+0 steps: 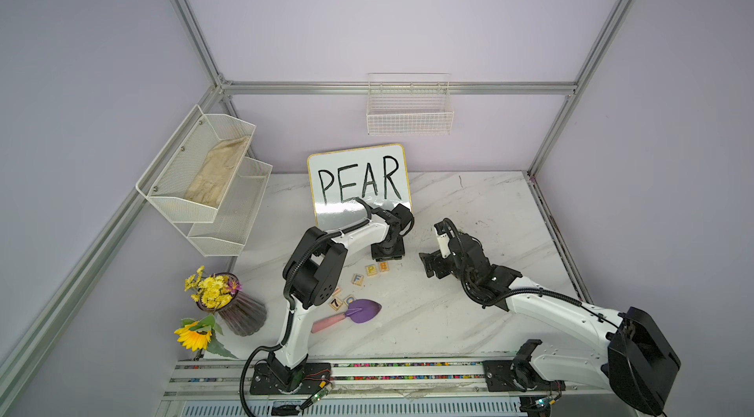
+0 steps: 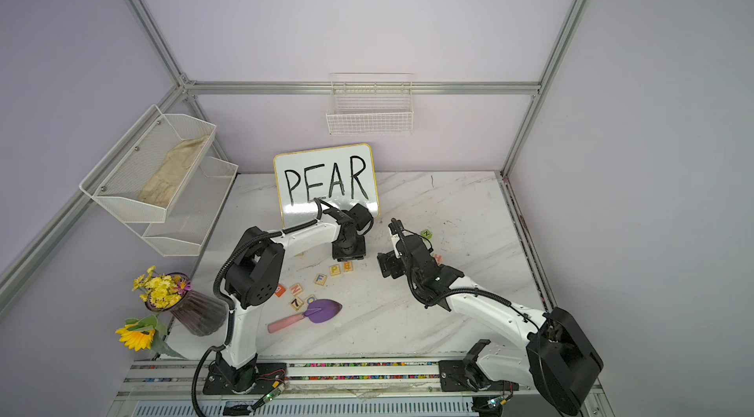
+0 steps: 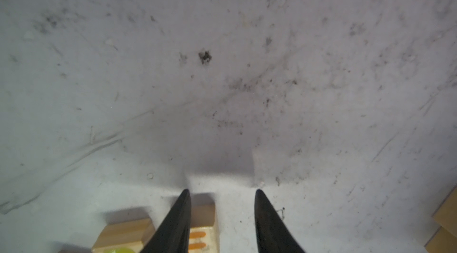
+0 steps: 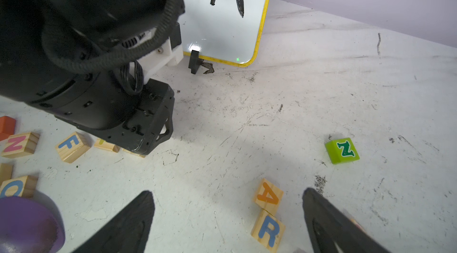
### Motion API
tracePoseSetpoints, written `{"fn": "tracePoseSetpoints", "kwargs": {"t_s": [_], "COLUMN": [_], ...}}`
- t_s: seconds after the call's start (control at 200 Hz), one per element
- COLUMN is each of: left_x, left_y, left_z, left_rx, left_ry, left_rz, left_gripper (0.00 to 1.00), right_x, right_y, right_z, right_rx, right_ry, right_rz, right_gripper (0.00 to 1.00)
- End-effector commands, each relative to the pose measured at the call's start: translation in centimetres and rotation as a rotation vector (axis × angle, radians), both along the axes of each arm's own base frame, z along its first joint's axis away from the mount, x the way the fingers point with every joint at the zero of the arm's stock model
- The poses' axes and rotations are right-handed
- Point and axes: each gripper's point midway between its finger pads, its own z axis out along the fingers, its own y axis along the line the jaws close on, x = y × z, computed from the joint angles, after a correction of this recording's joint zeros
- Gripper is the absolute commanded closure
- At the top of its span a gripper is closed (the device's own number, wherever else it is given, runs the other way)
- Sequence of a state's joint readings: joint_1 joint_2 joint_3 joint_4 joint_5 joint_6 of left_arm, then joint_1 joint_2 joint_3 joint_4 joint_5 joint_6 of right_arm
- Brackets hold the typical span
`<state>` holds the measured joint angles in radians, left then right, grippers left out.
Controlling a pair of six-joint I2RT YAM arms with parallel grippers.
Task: Spell the uppercase word “pear” with letter blocks
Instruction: Place the letter block at the center of the board.
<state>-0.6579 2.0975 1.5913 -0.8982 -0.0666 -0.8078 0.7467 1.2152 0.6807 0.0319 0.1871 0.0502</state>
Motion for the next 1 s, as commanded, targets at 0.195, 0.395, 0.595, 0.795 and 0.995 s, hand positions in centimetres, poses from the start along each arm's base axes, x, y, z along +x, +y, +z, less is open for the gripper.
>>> {"fn": "tracePoseSetpoints", "kwargs": {"t_s": [0.195, 0.395, 0.595, 0.795, 0.995], "left_x": [0.8, 0.59, 0.47, 0.12, 0.39], "left_y": [-1.18, -0.93, -0.81, -0.4, -0.38], "left_z": [1.9, 1.95, 1.83, 1.72, 1.98], "left_rx": [-0.046, -0.045, -0.041, -0.031, -0.026], "left_ry": [-0.047, -0.046, -0.043, -0.041, -0.053], "left_rz": [-0.005, 0.004, 0.005, 0.006, 0.0], "left_gripper": [0.58, 0.58, 0.59, 0.58, 0.58], "right_x": [0.29, 0.36, 0.39, 0.42, 0.47], "right_y": [-0.03, 0.09, 0.15, 0.21, 0.3], "right_z": [1.14, 1.04, 1.02, 1.11, 0.96], "right_rx": [0.002, 0.001, 0.0, 0.001, -0.005], "right_ry": [-0.024, -0.022, -0.021, -0.023, -0.019], "right_rz": [-0.004, -0.001, 0.001, 0.002, 0.006], "right_gripper": [0.04, 0.04, 0.04, 0.04, 0.04]}}
